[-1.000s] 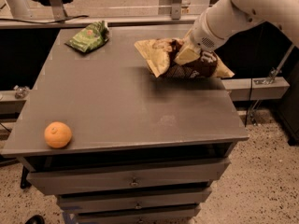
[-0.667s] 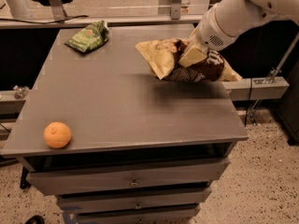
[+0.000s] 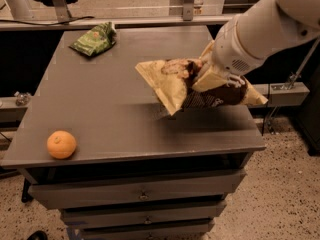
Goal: Move brown chip bag near orange
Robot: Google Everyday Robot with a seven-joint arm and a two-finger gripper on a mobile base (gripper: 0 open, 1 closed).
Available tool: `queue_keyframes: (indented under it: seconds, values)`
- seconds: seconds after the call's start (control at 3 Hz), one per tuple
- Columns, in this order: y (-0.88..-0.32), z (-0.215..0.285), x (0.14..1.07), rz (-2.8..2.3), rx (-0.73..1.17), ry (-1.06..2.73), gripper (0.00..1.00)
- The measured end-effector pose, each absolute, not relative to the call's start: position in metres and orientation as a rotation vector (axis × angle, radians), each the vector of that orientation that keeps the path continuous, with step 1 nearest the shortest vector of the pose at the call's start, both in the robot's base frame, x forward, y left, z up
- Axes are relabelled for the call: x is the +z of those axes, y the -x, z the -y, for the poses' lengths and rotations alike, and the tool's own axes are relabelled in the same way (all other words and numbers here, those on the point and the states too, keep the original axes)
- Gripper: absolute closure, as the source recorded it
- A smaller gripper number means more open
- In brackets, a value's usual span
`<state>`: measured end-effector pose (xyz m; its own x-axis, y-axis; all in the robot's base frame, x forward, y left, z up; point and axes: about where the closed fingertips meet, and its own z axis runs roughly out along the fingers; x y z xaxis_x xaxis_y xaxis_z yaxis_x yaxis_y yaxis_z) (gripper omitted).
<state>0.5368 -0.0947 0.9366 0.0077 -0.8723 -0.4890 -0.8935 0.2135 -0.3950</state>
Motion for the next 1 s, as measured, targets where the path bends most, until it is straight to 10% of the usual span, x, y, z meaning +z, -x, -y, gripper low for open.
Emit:
queue_keyframes:
  seconds: [1.0]
  values:
    - [-0.462,0.012,0.924,-1.785,0.045,1.738,1.0]
